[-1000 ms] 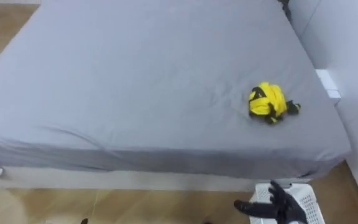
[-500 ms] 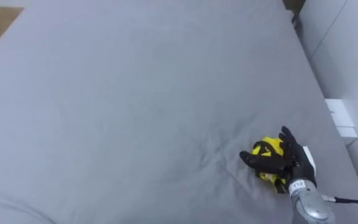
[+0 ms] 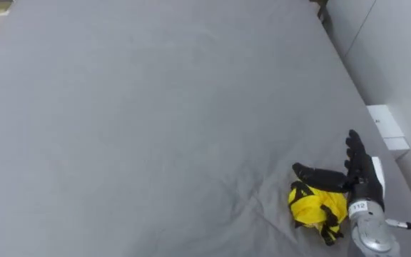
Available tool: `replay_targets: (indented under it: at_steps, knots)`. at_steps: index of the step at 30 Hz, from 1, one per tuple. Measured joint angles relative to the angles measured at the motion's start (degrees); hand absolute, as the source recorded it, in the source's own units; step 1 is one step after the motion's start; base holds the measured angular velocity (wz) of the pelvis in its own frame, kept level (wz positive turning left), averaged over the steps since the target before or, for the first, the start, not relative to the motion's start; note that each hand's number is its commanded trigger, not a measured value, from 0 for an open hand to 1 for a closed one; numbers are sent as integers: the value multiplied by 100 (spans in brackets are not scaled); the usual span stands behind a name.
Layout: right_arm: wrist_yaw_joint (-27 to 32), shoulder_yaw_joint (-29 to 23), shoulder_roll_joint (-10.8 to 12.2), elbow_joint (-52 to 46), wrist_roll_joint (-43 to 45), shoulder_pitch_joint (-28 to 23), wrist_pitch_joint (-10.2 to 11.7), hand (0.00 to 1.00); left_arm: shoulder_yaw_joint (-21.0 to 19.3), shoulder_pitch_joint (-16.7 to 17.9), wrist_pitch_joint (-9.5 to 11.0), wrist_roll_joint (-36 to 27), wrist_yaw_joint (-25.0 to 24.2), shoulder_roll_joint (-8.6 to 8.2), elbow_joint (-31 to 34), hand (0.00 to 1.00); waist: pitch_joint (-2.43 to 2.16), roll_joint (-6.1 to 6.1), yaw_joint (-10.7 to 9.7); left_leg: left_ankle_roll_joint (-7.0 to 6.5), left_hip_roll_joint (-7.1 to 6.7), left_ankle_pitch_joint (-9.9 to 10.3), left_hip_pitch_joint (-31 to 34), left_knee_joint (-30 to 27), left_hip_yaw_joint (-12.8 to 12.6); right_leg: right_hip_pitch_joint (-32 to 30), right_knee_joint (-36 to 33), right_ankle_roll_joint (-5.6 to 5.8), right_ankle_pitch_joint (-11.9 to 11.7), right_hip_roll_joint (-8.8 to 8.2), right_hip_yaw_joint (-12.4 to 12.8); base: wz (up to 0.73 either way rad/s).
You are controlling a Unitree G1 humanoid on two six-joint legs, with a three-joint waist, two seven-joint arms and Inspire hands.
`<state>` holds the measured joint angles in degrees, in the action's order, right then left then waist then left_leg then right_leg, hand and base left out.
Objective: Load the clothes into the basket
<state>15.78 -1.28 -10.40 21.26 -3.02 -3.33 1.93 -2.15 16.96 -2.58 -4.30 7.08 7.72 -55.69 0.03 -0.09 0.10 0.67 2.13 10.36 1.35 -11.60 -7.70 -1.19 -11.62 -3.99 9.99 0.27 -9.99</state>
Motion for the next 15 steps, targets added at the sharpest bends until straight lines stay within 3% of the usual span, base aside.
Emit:
replay_targets:
  at_steps: [5,7,11,15]
  knots:
    - [280,12,-77,209,151,59,-1,0,2,-158,-169,-53,31,20,0,0,22,-23,19,-5,-6,-17,127,-21,11,-142,16,11,20,-20,-41,4]
    - [347,11,-80,766,329,287,-14,0,4,-274,-237,-53,32,52,-4,0,27,-51,11,-12,-12,-52,258,-29,33,-223,4,6,9,-32,-86,9]
    - [409,64,-100,2393,565,826,-247,0,8,-605,-246,-59,24,58,-228,0,38,-74,134,-19,-35,-108,497,-16,69,-434,-19,4,-18,-52,-159,12]
    - [370,62,-107,3384,552,1044,-285,0,-6,-796,-186,-16,11,81,-360,0,31,-137,190,-32,-79,-165,733,-3,193,-565,13,9,-15,-109,-428,31]
